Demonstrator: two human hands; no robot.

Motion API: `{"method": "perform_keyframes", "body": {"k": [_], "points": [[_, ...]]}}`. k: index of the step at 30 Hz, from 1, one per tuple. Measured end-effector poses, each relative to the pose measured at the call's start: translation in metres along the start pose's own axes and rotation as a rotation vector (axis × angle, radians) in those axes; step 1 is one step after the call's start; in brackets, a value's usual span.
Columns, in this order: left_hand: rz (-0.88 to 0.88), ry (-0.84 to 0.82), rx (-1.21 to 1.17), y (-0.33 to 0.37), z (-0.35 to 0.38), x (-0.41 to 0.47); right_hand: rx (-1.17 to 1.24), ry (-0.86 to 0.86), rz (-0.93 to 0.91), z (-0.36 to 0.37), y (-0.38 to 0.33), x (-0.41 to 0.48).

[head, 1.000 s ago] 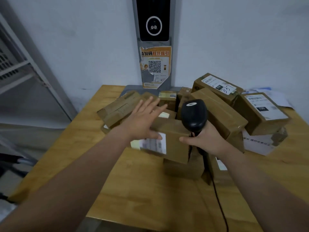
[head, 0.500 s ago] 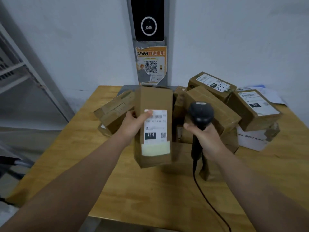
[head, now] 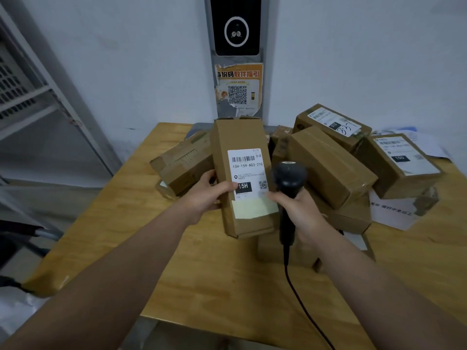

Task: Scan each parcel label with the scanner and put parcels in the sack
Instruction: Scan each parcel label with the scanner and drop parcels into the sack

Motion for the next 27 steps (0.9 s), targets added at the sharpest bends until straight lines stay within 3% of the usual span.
{"method": "perform_keyframes", "body": {"k": [4,7,11,17,27], "points": [[0.057,0.099,0.018,-0.004,-0.011,0.006,-0.257,0.04,0.016,-0.005,-0.015,-0.001],[0.088,0.167,0.01,-0.002,-0.016,0.012,-0.368,-0.037,0.05,-0.005,-0.029,-0.008],[0.104,0.18,0.028,-0.006,-0.014,0.017,-0.392,-0.12,0.071,0.001,-0.036,-0.012],[0.094,0.221,0.051,-0.017,-0.007,0.022,-0.339,0.024,-0.173,0.008,-0.026,-0.023],[0.081,0.241,0.034,-0.028,-0.005,0.023,-0.344,0.183,-0.228,0.01,-0.004,-0.027]]}}
Point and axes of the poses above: each hand's wrist, its own x-axis towards the middle knuckle, its own z-axis out of the palm, y = z × x, the point moved 2 cm from there along x, towards the middle knuckle, and after that the axes turned 15 degrees about z, right-handed, at the moved point
